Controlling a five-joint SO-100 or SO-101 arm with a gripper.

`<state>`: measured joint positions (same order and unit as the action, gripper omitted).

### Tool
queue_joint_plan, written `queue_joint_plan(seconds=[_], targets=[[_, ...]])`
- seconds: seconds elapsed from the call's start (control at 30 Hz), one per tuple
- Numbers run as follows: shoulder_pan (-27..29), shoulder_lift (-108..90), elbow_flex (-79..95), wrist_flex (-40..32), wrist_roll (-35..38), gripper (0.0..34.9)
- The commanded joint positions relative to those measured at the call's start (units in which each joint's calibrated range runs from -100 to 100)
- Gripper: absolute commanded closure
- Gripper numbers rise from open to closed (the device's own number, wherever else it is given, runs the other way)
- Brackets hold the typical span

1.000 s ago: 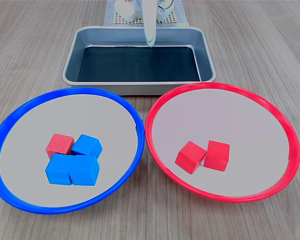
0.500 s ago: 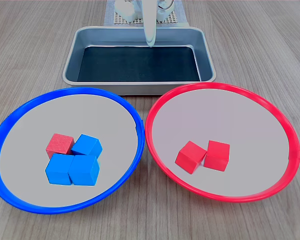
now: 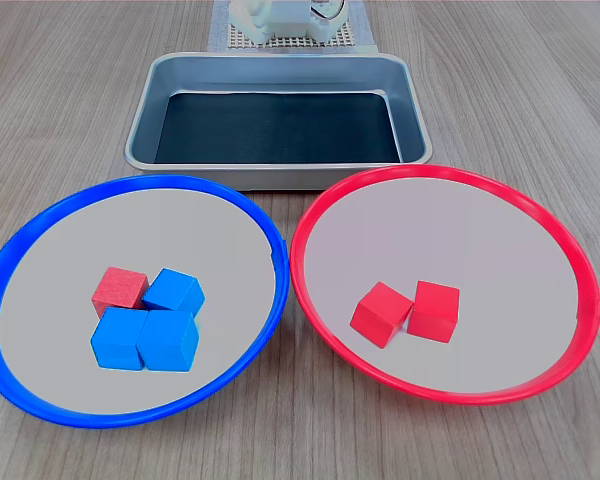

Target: Relocate any red block in the blue dish to the red dish, correcting any misplacement.

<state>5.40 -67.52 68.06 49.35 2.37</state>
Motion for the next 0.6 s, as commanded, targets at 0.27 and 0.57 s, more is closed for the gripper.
queue_joint_plan(seconds=[0.27, 0.57], targets=[[7.83, 36.6, -36.06, 1.62, 0.24, 34.6], [11.31, 54.17, -48.44, 4.1, 1.61, 32.7]])
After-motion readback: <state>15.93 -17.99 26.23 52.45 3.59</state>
